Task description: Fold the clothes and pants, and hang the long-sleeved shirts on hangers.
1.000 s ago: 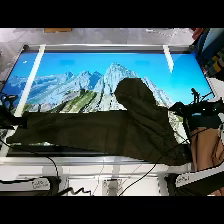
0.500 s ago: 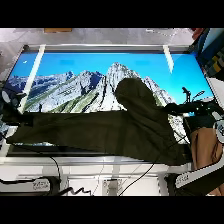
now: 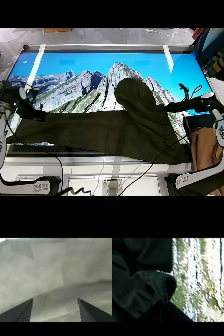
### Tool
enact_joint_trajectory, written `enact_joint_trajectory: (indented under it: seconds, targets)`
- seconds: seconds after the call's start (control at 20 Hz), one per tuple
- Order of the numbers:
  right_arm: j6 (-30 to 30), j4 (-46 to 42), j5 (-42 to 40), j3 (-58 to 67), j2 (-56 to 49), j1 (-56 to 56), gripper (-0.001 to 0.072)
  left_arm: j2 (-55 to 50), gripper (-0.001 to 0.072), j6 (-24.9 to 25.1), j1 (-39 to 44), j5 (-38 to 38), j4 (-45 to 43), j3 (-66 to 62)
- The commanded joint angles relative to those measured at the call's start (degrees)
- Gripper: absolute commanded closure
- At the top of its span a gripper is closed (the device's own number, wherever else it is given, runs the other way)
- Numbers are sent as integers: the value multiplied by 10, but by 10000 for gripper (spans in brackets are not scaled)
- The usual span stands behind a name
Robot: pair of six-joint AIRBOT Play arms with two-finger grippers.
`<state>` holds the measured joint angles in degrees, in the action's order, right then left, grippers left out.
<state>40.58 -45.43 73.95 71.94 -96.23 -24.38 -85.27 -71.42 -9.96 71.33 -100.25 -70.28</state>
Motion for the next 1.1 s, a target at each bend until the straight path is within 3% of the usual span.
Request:
enact_joint_trajectory:
  seconds: [0.0, 0.2, 0.45, 0.7, 0.75, 0.8, 1.05]
  targets:
    - [7, -5, 6, 4, 89, 1, 669, 0, 104, -46, 51, -40, 1, -12]
    - [78, -85, 13, 1, 233, 1, 670, 0, 104, -126, 97, -110, 82, -57]
    - [153, -189, -6, -84, 405, 1, 670, -10, 104, -126, 174, -241, 387, -70]
    - [155, -189, 24, -183, 505, 1, 670, -82, 89, -126, 296, -366, 558, -71]
    - [155, -189, 24, -192, 513, 1, 670, -103, 27, -126, 318, -398, 598, -73]
    - [155, -189, 26, -195, 516, 1, 669, -126, -4, -125, 339, -425, 628, -80]
    - [155, -188, 23, -195, 516, 1, 669, -245, -4, -125, 387, -416, 635, -188]
